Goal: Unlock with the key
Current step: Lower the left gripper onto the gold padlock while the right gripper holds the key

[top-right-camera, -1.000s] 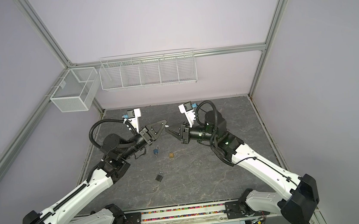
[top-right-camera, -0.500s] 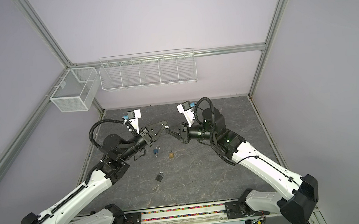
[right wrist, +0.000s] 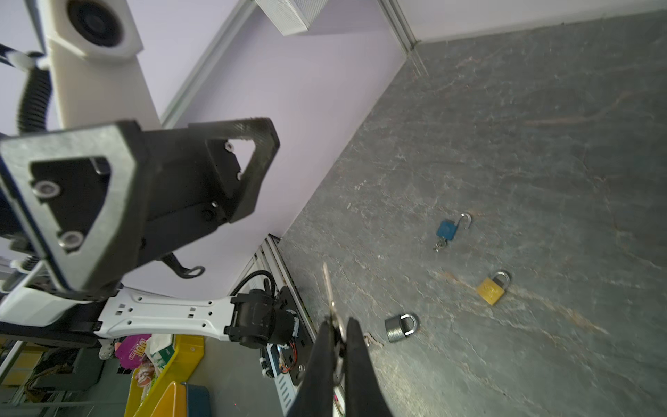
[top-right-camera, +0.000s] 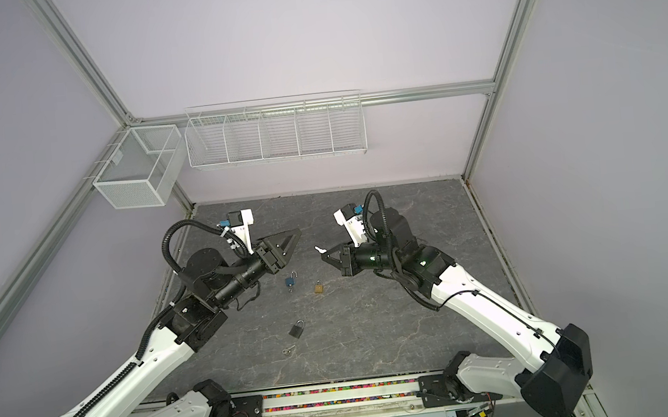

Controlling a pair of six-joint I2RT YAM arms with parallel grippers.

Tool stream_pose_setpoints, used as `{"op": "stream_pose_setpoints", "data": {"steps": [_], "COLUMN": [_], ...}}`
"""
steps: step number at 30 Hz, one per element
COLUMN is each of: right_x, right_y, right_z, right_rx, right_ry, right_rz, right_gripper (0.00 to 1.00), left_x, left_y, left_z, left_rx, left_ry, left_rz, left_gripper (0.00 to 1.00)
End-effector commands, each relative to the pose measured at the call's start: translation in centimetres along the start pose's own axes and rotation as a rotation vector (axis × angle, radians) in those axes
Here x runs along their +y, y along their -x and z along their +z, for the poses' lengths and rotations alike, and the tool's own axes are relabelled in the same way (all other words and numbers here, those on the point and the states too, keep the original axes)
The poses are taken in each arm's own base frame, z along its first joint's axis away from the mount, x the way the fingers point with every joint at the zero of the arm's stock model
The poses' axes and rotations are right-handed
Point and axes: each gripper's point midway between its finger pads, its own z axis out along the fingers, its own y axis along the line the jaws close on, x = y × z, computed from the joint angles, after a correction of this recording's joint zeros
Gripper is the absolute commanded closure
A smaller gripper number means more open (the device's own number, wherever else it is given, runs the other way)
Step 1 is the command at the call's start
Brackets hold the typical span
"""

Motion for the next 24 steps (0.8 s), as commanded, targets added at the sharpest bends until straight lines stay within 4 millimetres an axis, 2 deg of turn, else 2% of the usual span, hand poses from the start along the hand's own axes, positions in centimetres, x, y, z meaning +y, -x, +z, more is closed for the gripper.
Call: {"op": "stream_pose_setpoints", "data": {"steps": [1, 6, 12, 16, 18, 24], "right_x": [-2.2, -4.3, -7.1, -8.6, -9.7, -10.6], "right_y": [-2.2, -5.0, -8.1, -9.5, -11.0, -11.9], "right_z": [-0.2, 0.2, 0.4, 0.4, 0.4, 0.7], "right_rx": [0.044, 0.1, 0.181, 0.207, 0.228, 0.235], "right_ry": [-0.076, -0.127, -0.22, -0.275, -0.297, -0.308], "right_rz": [0.013, 0.064, 0.136, 0.169, 0.195, 0.212], "right_gripper": [0.93, 0.94, 0.93, 0.93, 0.93, 0.93], "left_x": [6.2, 10.7, 14.6, 16.9, 18.0, 20.4], "left_y": [-3.7, -8.4, -13.5, -16.0, -17.1, -19.9], "left_z": [-0.5, -0.2, 1.1, 2.2, 2.6, 4.4], "left_rx": [0.153, 0.34, 0.539, 0.636, 0.693, 0.824], "left_ry": [0.287, 0.448, 0.555, 0.642, 0.685, 0.791], "left_rz": [0.045, 0.048, 0.043, 0.083, 0.086, 0.129], "left_gripper": [0.42, 0.4, 0.39, 0.39, 0.39, 0.39]}}
